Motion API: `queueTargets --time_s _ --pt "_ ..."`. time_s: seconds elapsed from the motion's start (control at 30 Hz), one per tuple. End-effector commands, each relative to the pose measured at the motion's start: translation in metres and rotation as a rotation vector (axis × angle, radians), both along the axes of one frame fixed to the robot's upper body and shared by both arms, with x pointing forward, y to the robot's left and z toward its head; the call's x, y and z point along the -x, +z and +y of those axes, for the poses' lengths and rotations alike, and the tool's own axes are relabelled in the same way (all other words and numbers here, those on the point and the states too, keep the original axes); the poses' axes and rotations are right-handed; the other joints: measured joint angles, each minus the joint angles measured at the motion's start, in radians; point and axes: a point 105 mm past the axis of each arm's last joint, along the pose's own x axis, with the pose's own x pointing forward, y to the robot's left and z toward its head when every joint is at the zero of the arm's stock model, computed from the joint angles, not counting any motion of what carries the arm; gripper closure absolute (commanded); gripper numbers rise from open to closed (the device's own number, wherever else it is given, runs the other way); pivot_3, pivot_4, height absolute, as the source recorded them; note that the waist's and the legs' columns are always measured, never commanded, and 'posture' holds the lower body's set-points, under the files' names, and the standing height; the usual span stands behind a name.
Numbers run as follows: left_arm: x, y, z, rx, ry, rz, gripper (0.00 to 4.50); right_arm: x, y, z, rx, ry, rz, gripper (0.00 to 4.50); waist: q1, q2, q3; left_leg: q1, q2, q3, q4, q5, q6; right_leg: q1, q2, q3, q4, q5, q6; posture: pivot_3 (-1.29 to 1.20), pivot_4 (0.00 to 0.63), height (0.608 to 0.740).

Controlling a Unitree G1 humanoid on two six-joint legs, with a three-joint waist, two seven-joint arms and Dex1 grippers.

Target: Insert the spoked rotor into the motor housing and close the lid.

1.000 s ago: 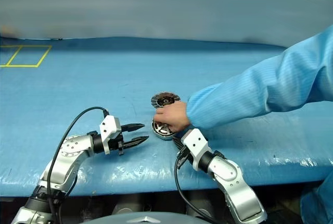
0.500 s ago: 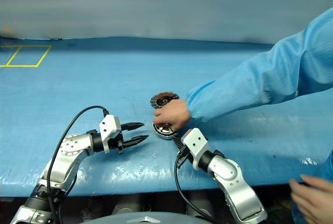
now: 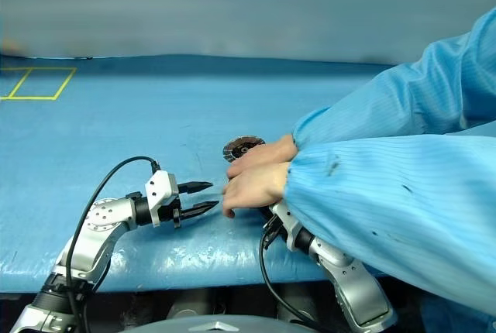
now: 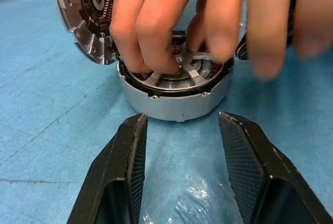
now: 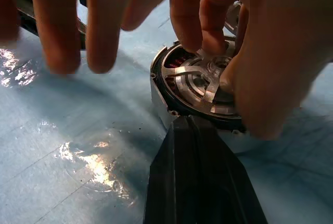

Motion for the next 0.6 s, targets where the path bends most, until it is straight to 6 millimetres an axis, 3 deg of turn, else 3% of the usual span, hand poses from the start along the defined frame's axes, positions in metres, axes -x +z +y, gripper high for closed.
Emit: queueTargets --time_s 0.03,0.27,0.6 --pt "-0.003 0.007 0.003 -0.003 0.003 -0.033 2.22 -0.001 0.009 0.001 -0.017 0.01 -0.033 4.5 0.0 0.0 0.0 0.0 0.0 0.0 0.0 0.0 0.0 0.0 0.0 0.0 0.0 0.0 0.0 0.0 0.15 0.74" --pt "-0.005 0.008 0.005 -0.007 0.01 -0.043 2.22 -0.001 0.008 0.001 -0.013 0.013 -0.032 4.5 -0.001 0.001 0.0 0.0 0.0 0.0 0.0 0.0 0.0 0.0 0.0 0.0 0.0 0.0 0.0 0.0 0.15 0.74" --pt "-0.005 0.008 0.005 -0.008 0.012 -0.042 2.22 0.005 0.002 -0.032 0.017 -0.096 -0.004 4.5 0.002 0.001 0.0 0.0 0.0 0.001 0.0 0.0 0.0 0.0 0.0 0.0 -0.001 0.0 0.0 0.0 0.15 0.74"
